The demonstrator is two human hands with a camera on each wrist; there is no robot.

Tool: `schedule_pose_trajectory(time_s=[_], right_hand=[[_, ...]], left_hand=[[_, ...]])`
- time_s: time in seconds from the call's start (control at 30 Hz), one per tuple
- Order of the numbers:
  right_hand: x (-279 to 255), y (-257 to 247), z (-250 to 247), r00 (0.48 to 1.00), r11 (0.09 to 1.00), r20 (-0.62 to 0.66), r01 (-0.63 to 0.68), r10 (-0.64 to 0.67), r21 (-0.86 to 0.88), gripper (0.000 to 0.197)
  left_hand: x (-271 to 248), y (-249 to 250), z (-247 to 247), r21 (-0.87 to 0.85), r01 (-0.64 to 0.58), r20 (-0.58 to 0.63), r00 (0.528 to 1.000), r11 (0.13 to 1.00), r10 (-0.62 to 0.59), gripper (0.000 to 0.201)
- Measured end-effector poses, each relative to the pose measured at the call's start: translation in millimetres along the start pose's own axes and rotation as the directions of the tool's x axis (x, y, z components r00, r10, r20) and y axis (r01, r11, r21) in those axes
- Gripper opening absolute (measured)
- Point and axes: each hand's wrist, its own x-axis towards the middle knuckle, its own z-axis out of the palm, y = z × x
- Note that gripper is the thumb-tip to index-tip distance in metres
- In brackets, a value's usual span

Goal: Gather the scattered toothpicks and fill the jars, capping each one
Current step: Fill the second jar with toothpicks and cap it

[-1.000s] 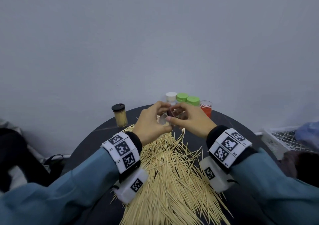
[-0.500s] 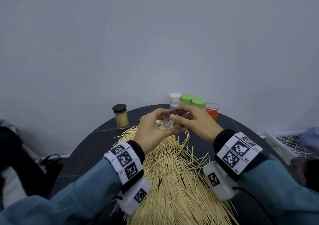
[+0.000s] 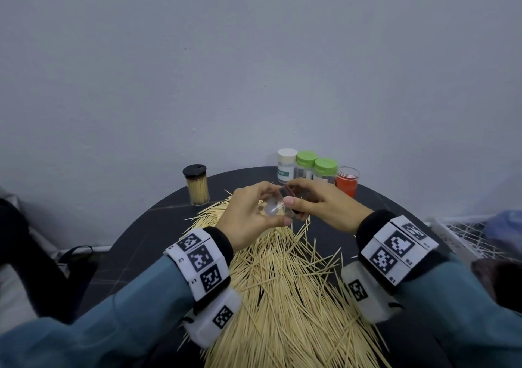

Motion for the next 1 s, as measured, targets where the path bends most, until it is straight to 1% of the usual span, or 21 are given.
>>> schedule_pose_trajectory(time_s=[0.27,0.33,0.4,0.47,0.57,0.63,0.7,0.73,0.77,0.83,0.9,0.93,1.0], right_hand=[[-3,-1,-3,0.999,1.000,0.046,-0.005,0.006,-0.023,0.038],[-2,-1,-5,0.997,1.000,0.075,0.009,-0.009,0.000,0.038],[-2,-1,-8,0.995,0.999,0.096,0.039,-0.038,-0.008,0.039],[0,-2,-11,0.994,0.997,0.091,0.065,-0.062,-0.039,0.041],[-1,-3,-14,0.996,0.998,0.070,0.054,-0.052,-0.020,0.050],[-1,-2,-19,0.999,0.999,0.035,0.033,-0.032,-0.031,0.048],[-2,-1,-25,1.000,0.999,-0.018,-0.011,0.010,-0.045,0.041],[-2,1,-29,0.998,0.997,-0.047,-0.037,0.034,-0.062,0.041],[-2,4,-34,0.995,0.993,-0.073,-0.069,0.062,-0.100,0.043],[-4,12,-43,0.987,0.957,-0.084,-0.157,0.140,-0.245,0.047],[-7,25,-52,0.965,0.871,-0.039,-0.253,0.261,-0.422,0.048],[-9,33,-55,0.942,0.814,-0.021,-0.300,0.334,-0.497,0.048],[-12,45,-61,0.878,0.710,-0.005,-0.390,0.478,-0.587,0.050]], left_hand=[[-2,2,-2,0.031,0.003,0.031,1.000,1.000,-0.004,0.056],[-3,2,-3,0.019,0.020,0.057,0.998,1.000,-0.021,0.054],[-5,2,-2,0.004,0.024,0.108,0.994,1.000,-0.024,0.049],[-6,4,-1,-0.008,0.015,0.131,0.991,1.000,-0.014,0.050],[-4,5,0,-0.015,0.010,0.103,0.995,1.000,-0.008,0.051],[-4,5,0,-0.011,0.006,0.083,0.997,1.000,-0.005,0.051],[-3,2,0,-0.013,0.011,0.076,0.997,1.000,-0.010,0.054],[-2,1,0,-0.014,0.010,0.075,0.997,1.000,-0.009,0.056],[-2,-1,0,-0.017,0.010,0.074,0.997,1.000,-0.009,0.057],[-1,-3,-2,-0.025,0.013,0.064,0.998,1.000,-0.011,0.057],[-1,-4,-3,-0.036,0.016,0.046,0.999,0.999,-0.014,0.054],[-2,-4,-4,-0.047,0.016,0.037,0.999,0.999,-0.014,0.052],[-3,-5,-5,-0.069,0.005,0.024,1.000,0.998,-0.003,0.047]])
